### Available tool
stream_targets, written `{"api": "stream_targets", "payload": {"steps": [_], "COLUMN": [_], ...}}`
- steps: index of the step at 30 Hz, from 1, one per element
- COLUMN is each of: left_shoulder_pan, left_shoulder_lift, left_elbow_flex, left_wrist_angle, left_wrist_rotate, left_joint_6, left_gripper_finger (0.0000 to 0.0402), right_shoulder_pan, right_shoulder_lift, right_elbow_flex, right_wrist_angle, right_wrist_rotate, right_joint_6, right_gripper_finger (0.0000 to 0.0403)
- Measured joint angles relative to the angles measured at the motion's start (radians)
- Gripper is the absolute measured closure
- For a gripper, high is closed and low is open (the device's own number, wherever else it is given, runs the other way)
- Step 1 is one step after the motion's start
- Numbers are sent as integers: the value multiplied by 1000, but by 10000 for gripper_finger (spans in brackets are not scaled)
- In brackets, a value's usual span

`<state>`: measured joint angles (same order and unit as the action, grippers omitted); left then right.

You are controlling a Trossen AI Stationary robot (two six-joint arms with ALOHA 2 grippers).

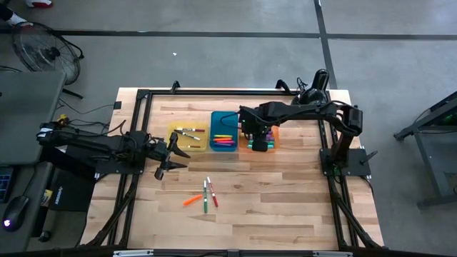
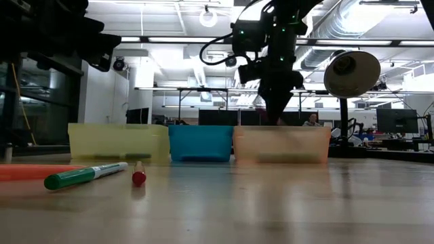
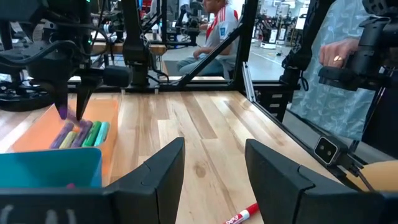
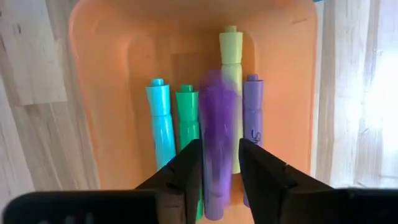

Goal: Pick & Place Markers
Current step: Put the dark violet highlighter into the orange bin, then put the orange pen into the blue bin

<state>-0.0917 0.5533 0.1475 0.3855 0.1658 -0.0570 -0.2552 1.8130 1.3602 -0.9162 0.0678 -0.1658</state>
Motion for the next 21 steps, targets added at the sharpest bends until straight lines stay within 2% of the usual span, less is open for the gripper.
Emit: {"api": "stream_targets", "payload": {"steps": [4, 13, 21], "left_shoulder_pan": [0, 0, 0], "left_shoulder_lift": [0, 0, 0], "left_elbow_flex": [0, 0, 0], "left_wrist_angle": [0, -26, -30], "left_wrist_rotate": [0, -1, -33], "left_joint_6": [-1, -7, -92], "left_gripper_finger": [236, 236, 236], "right_shoulder_pan": [0, 1, 3], "right_shoulder_lift": [0, -4, -72], "right_elbow_flex": [0, 0, 0], "right_wrist_angle": [0, -3, -5], "right_wrist_rotate": [3, 36, 65], "right_joint_6": [0, 8, 43], "right_gripper_finger": [294, 292, 291]}}
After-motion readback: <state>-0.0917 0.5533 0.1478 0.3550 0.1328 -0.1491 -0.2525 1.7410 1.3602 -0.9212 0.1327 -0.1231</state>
